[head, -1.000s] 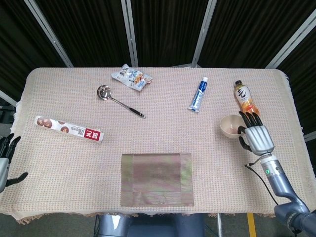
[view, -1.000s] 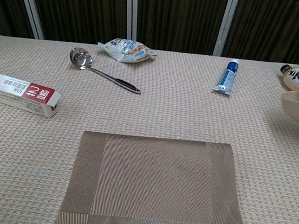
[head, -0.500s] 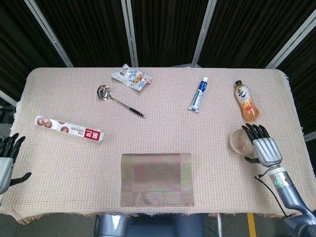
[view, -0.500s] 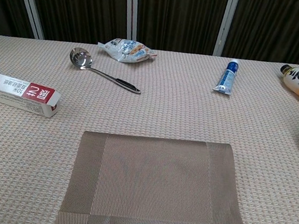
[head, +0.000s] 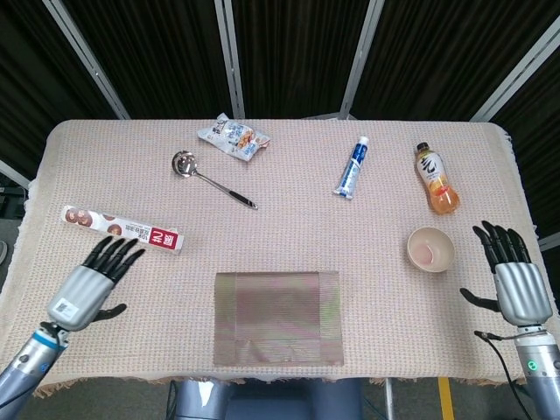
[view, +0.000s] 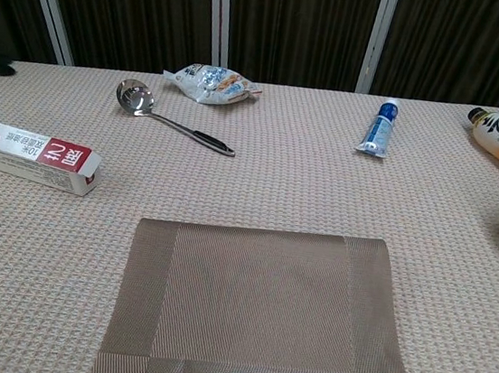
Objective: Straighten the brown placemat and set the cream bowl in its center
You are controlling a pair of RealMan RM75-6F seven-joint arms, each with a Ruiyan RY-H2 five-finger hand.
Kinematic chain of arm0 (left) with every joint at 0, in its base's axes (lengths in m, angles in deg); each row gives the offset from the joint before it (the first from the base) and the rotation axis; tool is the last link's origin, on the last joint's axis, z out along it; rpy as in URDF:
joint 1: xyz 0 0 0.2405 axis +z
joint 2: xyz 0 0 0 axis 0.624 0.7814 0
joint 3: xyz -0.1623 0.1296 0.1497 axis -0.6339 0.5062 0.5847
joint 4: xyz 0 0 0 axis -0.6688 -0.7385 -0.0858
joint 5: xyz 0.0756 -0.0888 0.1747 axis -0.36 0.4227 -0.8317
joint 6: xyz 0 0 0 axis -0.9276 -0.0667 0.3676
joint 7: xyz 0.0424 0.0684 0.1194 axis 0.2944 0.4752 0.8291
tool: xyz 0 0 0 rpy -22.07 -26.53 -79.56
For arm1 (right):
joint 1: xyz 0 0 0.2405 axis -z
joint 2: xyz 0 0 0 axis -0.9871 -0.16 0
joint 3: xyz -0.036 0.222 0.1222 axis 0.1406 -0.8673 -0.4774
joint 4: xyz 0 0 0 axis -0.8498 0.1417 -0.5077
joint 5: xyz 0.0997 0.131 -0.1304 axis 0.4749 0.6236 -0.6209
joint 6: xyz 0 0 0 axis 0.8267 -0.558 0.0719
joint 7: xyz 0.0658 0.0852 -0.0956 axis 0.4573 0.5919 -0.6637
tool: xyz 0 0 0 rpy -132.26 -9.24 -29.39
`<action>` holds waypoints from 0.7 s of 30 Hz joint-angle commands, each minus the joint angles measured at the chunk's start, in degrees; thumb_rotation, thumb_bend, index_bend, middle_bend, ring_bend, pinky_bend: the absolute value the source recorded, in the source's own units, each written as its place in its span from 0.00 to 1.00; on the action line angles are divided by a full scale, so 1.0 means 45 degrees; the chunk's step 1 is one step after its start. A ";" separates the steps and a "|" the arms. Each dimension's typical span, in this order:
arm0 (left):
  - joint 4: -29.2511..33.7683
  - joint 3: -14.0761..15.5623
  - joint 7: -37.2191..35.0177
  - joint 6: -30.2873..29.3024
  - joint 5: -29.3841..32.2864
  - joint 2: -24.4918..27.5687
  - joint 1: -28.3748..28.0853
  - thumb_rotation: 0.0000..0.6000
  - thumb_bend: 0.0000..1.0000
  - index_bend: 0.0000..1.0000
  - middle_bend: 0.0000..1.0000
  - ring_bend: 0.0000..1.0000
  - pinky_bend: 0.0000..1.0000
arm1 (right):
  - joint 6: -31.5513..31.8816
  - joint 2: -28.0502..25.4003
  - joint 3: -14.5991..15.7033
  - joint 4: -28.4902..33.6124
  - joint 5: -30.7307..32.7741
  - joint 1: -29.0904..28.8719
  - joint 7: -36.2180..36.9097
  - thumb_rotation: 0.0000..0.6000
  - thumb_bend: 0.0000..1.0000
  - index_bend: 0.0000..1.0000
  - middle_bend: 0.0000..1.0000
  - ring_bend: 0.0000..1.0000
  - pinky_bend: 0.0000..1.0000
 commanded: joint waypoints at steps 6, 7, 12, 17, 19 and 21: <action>-0.1886 0.0488 -0.0918 0.1502 -0.2409 -0.2468 -0.2495 1.00 0.00 0.20 0.00 0.00 0.00 | 0.0299 -0.0001 0.0236 0.1115 0.0622 0.0807 -0.1615 1.00 0.00 0.00 0.00 0.00 0.00; -0.1923 0.0576 -0.1011 0.1533 -0.2526 -0.2607 -0.2598 1.00 0.00 0.22 0.00 0.00 0.00 | 0.0251 0.0016 0.0251 0.1092 0.0662 0.0826 -0.1711 1.00 0.00 0.00 0.00 0.00 0.00; -0.2200 0.1164 -0.1708 0.1343 -0.3001 -0.3303 -0.2879 1.00 0.03 0.29 0.00 0.00 0.00 | 0.0137 0.0074 0.0212 0.0926 0.0799 0.0929 -0.1861 1.00 0.00 0.00 0.00 0.00 0.00; -0.2606 0.1759 -0.2077 0.1147 -0.3273 -0.3875 -0.2906 1.00 0.14 0.32 0.00 0.00 0.00 | 0.0155 0.0058 0.0156 0.0871 0.0693 0.1004 -0.1751 1.00 0.00 0.00 0.00 0.00 0.00; -0.2824 0.1938 -0.2049 0.1091 -0.3320 -0.4053 -0.2881 1.00 0.15 0.33 0.00 0.00 0.00 | 0.0159 0.0033 0.0131 0.0884 0.0657 0.1032 -0.1700 1.00 0.00 0.00 0.00 0.00 0.00; -0.2980 0.2083 -0.2098 0.1056 -0.3275 -0.4179 -0.2849 1.00 0.16 0.34 0.00 0.00 0.00 | 0.0151 0.0004 0.0116 0.0901 0.0614 0.1056 -0.1655 1.00 0.00 0.00 0.00 0.00 0.00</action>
